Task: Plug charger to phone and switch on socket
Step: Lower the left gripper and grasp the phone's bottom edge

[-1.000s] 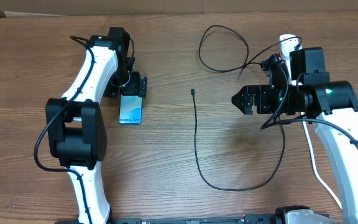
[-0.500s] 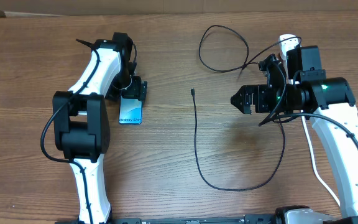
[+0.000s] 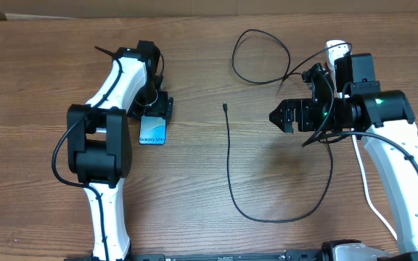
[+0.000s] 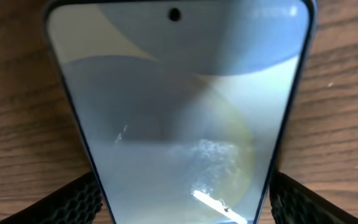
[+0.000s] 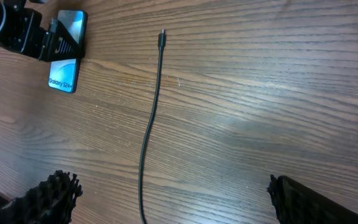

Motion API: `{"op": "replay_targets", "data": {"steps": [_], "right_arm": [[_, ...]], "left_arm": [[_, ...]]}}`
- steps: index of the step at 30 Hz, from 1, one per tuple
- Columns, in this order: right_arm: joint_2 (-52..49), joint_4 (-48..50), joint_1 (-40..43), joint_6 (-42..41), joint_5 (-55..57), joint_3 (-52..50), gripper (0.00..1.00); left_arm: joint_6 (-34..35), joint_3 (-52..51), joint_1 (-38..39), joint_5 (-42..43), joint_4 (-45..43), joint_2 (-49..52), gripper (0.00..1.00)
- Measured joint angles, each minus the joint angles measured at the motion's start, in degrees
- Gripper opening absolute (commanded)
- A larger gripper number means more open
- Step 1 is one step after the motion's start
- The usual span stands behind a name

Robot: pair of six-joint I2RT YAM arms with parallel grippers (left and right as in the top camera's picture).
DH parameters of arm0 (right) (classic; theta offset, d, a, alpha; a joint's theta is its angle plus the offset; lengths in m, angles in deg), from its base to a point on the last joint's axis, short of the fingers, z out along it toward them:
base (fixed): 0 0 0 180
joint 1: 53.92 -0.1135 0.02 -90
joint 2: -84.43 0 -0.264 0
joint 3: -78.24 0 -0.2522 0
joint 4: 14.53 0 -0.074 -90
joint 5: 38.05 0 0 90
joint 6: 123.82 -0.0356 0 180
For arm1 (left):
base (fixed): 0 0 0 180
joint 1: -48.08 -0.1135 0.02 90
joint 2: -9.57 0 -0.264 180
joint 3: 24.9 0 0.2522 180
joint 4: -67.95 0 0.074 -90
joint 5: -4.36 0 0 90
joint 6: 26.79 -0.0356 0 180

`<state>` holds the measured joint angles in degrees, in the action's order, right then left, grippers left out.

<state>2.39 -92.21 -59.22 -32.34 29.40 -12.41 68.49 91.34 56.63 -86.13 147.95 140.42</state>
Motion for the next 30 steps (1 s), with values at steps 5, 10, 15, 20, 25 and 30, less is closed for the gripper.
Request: {"op": "replay_targets", "data": {"steps": [5,10,15,20,25,30], "right_arm": [[0.0,0.0,0.0,0.0,0.0,0.0,1.00],[0.0,0.0,0.0,0.0,0.0,0.0,1.00],[0.0,0.0,0.0,0.0,0.0,0.0,1.00],[0.0,0.0,0.0,0.0,0.0,0.0,1.00],[0.0,0.2,0.0,0.0,0.0,0.0,1.00],[0.0,0.5,0.0,0.0,0.0,0.0,1.00]], "left_arm": [[2.1,0.0,0.1,-0.7,-0.3,0.0,0.80],[3.8,-0.5,0.1,-0.6,-1.0,0.0,0.76],[5.3,-2.1,0.1,-0.4,-2.3,-0.9,0.73],[5.6,-2.3,0.1,-0.4,-2.5,-1.0,0.72],[5.6,-2.3,0.1,-0.4,-2.4,-1.0,0.67],[5.7,-2.3,0.1,-0.4,-2.4,-1.1,0.64]]}}
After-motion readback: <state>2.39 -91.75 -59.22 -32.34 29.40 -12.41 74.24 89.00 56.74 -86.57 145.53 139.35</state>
